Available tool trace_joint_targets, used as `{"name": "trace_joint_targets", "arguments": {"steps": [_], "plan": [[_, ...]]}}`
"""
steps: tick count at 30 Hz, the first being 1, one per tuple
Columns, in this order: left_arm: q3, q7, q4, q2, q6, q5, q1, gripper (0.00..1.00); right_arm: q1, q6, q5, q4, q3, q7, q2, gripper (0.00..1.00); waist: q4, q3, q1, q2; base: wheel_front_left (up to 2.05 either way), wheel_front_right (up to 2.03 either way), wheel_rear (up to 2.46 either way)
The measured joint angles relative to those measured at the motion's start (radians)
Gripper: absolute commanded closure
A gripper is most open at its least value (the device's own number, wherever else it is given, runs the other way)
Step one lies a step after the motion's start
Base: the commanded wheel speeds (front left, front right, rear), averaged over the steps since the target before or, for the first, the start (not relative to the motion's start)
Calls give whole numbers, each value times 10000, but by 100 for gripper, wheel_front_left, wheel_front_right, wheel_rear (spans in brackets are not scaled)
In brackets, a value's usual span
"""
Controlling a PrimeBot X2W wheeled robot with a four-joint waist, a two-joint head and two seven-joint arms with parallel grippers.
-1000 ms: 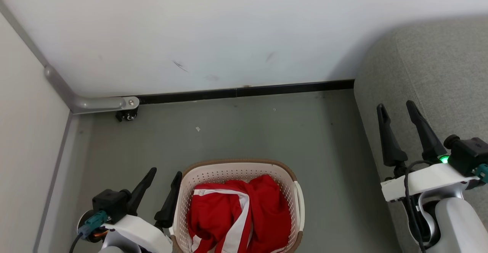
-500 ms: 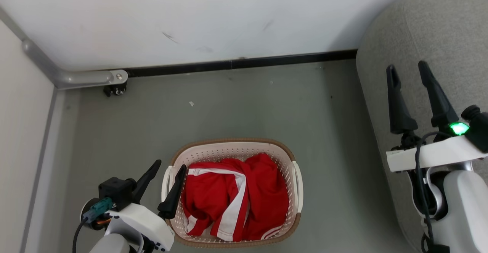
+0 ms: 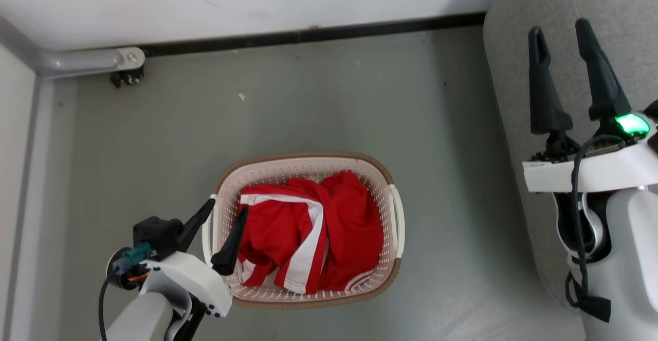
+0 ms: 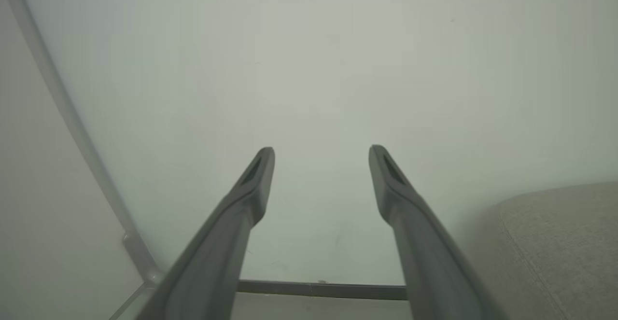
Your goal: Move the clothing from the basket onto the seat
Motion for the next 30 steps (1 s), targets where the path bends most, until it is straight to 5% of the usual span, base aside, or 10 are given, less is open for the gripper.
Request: {"name": "trace_joint_targets", "arguments": {"steps": [30], "plan": [[-2140,535,1306,393,-2,405,-2654,0,-2356,0,458,-865,445,-44,-63,0,-559,2949,0,0,0,0,0]]}}
